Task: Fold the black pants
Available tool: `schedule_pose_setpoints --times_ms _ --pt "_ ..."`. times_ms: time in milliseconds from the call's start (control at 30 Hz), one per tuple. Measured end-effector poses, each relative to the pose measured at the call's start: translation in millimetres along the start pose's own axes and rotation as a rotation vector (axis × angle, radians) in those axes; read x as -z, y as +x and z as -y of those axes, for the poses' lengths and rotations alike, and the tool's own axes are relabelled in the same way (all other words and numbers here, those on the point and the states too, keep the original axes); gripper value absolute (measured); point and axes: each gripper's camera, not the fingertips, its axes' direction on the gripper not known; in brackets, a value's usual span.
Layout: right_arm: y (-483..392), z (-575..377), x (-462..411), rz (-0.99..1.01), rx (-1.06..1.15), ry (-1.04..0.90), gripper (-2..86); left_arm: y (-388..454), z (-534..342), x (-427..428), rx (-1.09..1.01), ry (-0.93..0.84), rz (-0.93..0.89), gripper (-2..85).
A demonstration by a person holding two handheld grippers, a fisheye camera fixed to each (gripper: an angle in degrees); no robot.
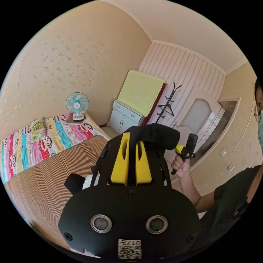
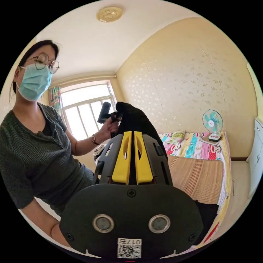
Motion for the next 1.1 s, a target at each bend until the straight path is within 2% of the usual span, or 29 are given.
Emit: schedule_pose_setpoints --times_ms 133,200,267,400,433,500,567,667,800,867,967,1000,1100 --pt "-51.2 -53.2 -29.8 -0.157 0.017 -0.147 13.1 20.6 24.8 66.0 0.016 0.151 -0.049 -0.2" --pt "-73.3 -71.5 -62.2 -0.201 -0.038 -0.215 19.9 33.8 34.2 92.7 -0.006 0.194 -0.045 -0.2" --pt "-92.6 -70.9 -88.0 -0.181 -0.047 -0.222 22.7 44.9 41.5 117.5 -0.008 0.245 -0.051 -0.2" --pt "-156.5 -38.0 -130.3 -0.397 0.118 -0.105 24.2 75.6 55.6 167.4 -0.021 0.331 0.008 -0.1" --pt "-166.7 -31.3 -135.3 -0.432 0.165 -0.095 24.1 82.3 57.9 179.8 -0.007 0.349 0.026 0.0" --pt "-201.7 -13.7 -164.0 -0.524 0.407 -0.127 22.9 88.9 61.4 197.8 0.011 0.367 0.027 0.0" --pt "-214.8 -9.9 -184.2 -0.497 0.526 -0.155 21.5 95.1 66.0 217.2 0.007 0.387 0.032 0.0" --pt "-234.9 -12.8 -206.1 -0.401 0.642 -0.204 20.8 103.5 74.8 250.7 0.022 0.427 0.039 0.3" --pt "-267.7 -27.4 -225.5 -0.468 0.749 -0.173 20.0 117.1 89.8 301.3 0.010 0.475 0.080 0.7" --pt "-274.0 -24.5 -243.5 -0.509 0.767 -0.162 18.5 126.8 97.0 318.5 -0.031 0.478 0.083 0.8" --pt "-273.0 -6.3 -260.6 -0.526 0.702 -0.022 11.1 141.7 106.8 340.9 -0.079 0.484 0.111 0.7" --pt "-268.3 3.4 -257.5 -0.499 0.655 0.053 7.7 143.8 110.4 349.9 -0.088 0.486 0.118 0.7" --pt "-242.2 43.4 -225.6 -0.344 0.449 0.200 5.9 135.5 116.4 383.0 -0.060 0.509 0.142 0.8"
